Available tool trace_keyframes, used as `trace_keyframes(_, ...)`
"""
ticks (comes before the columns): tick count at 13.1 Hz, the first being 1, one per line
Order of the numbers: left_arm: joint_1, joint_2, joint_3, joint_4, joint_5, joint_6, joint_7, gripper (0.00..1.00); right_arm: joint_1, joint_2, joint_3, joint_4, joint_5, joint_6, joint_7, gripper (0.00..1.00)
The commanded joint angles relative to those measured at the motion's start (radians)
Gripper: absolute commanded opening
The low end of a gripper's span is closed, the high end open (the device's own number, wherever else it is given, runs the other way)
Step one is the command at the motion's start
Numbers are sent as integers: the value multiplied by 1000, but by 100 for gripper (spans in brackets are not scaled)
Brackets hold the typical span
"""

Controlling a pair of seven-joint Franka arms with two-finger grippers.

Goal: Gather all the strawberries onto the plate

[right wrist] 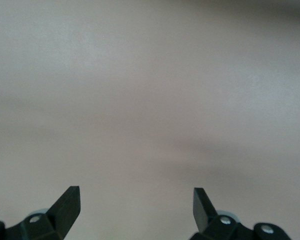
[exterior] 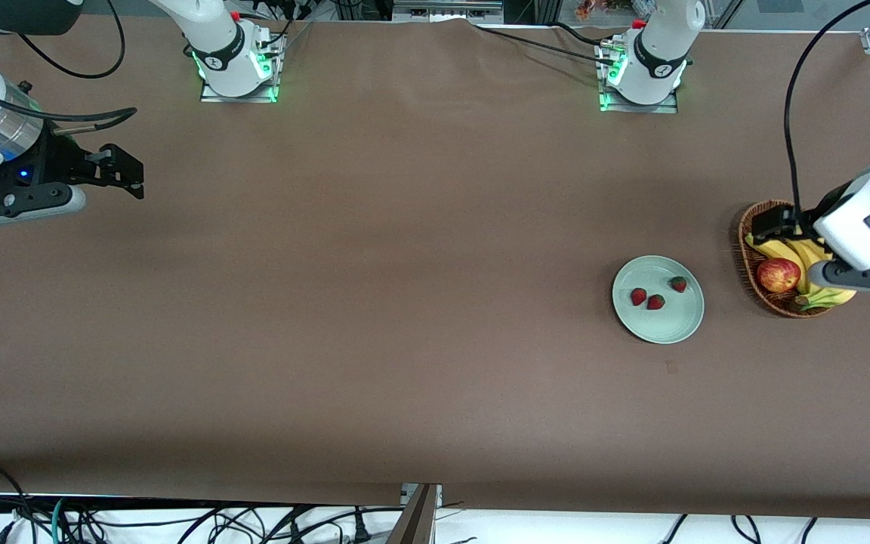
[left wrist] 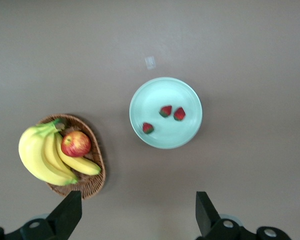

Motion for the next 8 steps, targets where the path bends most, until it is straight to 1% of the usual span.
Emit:
trace_keyframes(1,-158,-221,213,-271,-75,96,31,100,-10,7,10,25,-14,-19,5,99)
trace_keyframes(2,-213,-287,273,-365,-88,156,28,100,-10,7,10,25,-14,-19,3,99)
trace_keyframes(3,-233,-319,290,-411,-99,193,25,100,-10,8,10,25,-14,-19,5,99)
trace_keyframes(5,-244,-320,295,-412,-113,196,18,100,-12,8,10,24,-14,-20,3,99)
trace_keyframes(6,-246,-318,298,-412,-137,198,-6,100,-10,8,10,24,-14,-20,3,99)
trace_keyframes(8,-246,-312,301,-406,-148,199,-43,100,-10,8,10,24,-14,-19,3,99)
